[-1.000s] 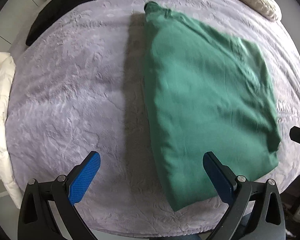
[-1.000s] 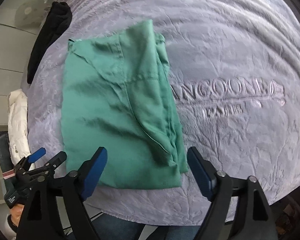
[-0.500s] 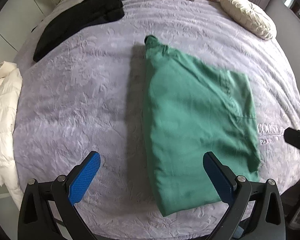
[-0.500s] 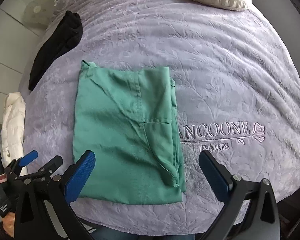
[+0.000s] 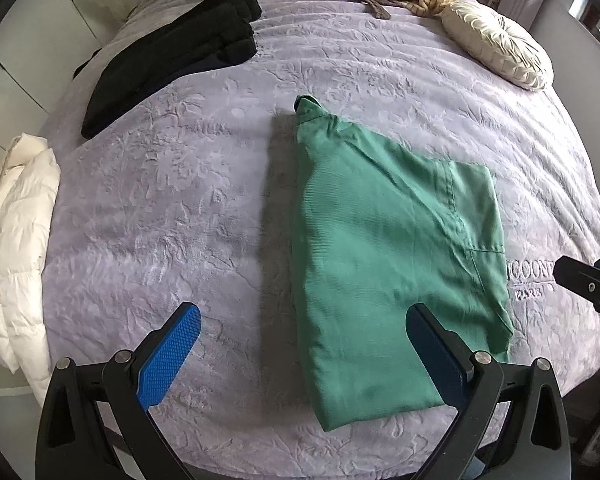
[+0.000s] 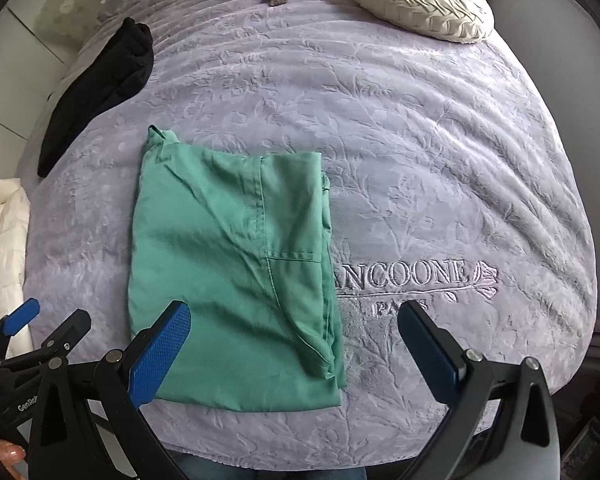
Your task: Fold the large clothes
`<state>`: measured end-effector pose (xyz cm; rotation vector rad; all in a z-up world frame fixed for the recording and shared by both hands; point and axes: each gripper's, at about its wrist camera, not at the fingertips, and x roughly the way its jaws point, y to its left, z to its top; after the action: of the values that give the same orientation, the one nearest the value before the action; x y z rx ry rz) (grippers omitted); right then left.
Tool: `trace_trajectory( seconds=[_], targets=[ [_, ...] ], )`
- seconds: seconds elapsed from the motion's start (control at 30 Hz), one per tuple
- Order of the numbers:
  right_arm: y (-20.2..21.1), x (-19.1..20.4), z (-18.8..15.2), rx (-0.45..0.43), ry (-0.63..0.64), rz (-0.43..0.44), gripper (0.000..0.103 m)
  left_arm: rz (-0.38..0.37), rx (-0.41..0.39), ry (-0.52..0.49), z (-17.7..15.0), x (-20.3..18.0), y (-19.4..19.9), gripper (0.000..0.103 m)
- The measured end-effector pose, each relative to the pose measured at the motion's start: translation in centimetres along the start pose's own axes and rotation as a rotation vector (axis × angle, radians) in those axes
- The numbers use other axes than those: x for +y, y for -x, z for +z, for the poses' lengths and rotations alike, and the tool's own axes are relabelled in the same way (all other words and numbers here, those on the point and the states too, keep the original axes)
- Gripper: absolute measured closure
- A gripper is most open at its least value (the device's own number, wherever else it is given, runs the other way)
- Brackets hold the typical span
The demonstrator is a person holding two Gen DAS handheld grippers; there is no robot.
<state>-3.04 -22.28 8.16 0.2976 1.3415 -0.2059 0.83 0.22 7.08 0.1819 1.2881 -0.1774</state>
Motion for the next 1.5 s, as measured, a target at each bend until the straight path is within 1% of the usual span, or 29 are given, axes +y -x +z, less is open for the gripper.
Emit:
trace_trajectory(
  seconds=[0.3,1.5],
  targets=[
    [-0.29,-0.21,-0.02,0.011,0.001,-0.011,0.0,-0.007,-0.003,-0.019,-0.01,-0.76,0.26,0.0],
    [-0.29,-0.02,-0.18,0.009,0.003,-0.015,0.0,-0.002,-0.005,-0.018,0.01,-0.78,0.41,0.0]
  ],
)
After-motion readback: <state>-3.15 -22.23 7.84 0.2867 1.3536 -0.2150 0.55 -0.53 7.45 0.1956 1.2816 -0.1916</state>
